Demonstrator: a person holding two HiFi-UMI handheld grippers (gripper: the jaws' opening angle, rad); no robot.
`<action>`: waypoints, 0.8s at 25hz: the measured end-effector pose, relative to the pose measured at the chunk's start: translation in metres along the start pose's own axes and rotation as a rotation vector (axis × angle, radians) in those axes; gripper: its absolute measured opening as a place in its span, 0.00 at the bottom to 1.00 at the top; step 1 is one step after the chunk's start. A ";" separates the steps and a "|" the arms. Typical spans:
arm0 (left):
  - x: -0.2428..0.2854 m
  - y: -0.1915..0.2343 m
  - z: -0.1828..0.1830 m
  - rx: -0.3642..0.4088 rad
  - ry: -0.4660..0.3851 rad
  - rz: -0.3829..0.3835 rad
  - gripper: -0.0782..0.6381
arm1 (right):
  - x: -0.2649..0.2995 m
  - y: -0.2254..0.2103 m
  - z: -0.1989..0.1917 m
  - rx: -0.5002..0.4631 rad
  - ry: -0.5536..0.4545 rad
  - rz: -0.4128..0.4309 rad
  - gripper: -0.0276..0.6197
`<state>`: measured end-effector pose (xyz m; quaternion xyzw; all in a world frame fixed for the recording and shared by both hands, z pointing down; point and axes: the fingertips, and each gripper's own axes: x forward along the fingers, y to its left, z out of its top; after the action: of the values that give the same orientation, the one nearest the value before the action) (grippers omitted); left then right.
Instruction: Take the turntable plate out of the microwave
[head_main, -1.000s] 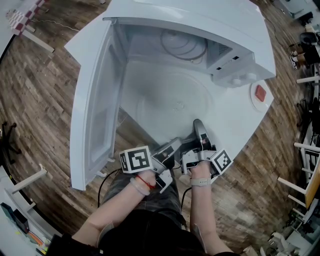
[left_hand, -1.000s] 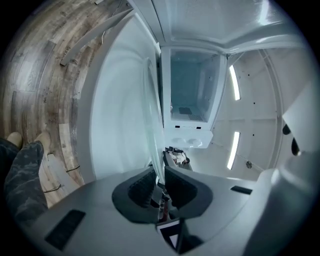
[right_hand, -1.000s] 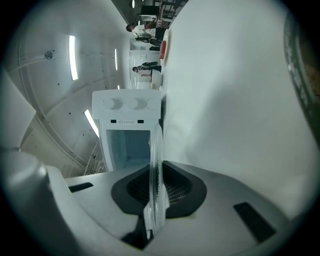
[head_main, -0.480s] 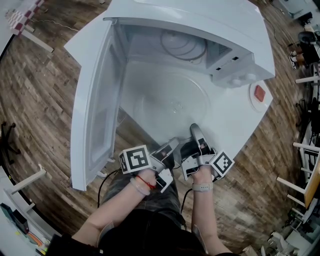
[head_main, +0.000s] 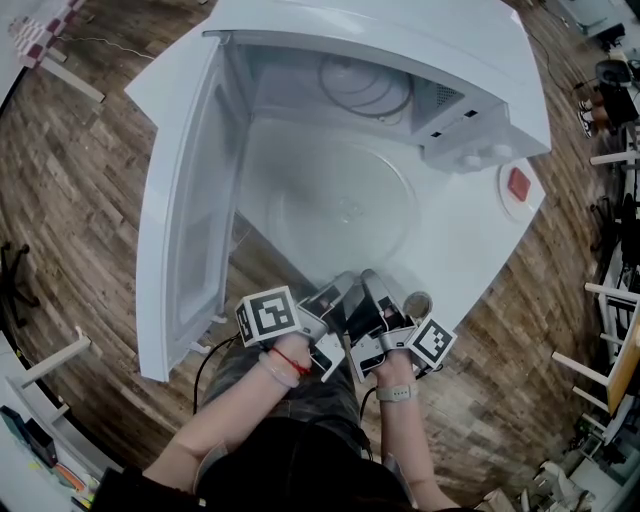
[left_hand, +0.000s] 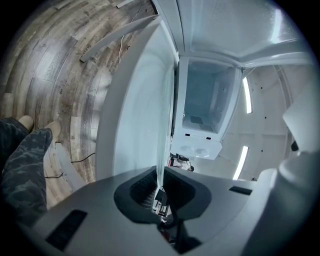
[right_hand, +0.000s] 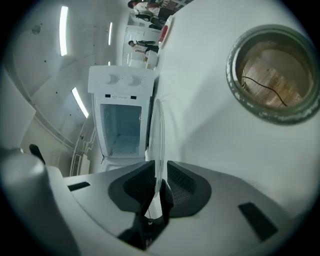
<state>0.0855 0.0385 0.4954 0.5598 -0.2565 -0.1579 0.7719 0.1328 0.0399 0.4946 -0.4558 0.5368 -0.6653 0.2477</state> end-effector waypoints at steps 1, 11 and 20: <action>0.000 0.000 0.000 0.000 0.000 0.004 0.17 | 0.001 0.000 -0.001 0.006 0.000 0.001 0.18; 0.005 -0.003 -0.005 0.111 0.056 0.033 0.17 | 0.000 0.002 0.004 0.022 -0.026 -0.017 0.11; 0.007 -0.006 -0.011 0.177 0.119 0.017 0.19 | -0.002 0.005 0.008 0.012 -0.032 -0.018 0.11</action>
<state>0.0978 0.0414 0.4886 0.6320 -0.2280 -0.0947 0.7346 0.1394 0.0361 0.4895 -0.4697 0.5246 -0.6636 0.2528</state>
